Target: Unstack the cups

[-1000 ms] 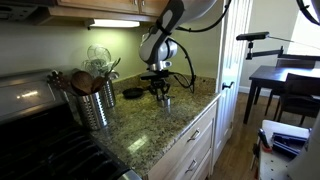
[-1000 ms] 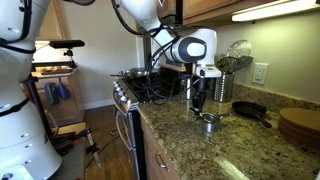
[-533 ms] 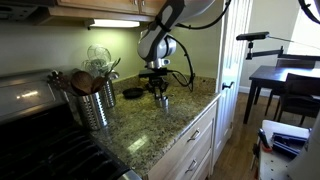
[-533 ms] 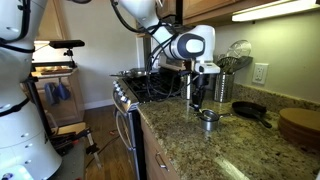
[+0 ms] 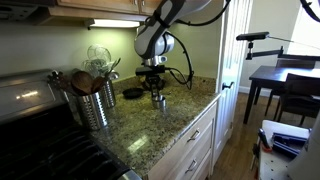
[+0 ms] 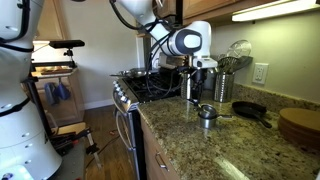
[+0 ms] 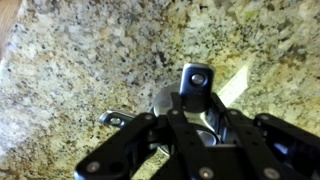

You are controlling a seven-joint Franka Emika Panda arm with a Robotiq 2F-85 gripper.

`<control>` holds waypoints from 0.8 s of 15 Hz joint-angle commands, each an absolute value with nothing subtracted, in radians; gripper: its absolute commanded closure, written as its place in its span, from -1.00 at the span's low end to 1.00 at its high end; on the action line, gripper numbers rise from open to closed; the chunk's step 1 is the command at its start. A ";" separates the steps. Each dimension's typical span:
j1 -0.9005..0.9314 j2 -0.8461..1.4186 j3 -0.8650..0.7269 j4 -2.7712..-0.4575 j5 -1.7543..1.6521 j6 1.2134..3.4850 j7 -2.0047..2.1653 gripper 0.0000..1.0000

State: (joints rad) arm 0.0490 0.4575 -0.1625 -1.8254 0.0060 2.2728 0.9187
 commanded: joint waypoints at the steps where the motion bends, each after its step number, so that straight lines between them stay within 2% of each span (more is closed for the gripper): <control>1: 0.064 0.400 -0.159 -1.854 -0.027 2.251 0.931 0.75; 12: 0.107 0.414 -0.124 -1.812 -0.078 2.207 0.915 0.75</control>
State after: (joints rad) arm 0.0961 0.4377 -0.1349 -1.8192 -0.0548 2.2527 0.9168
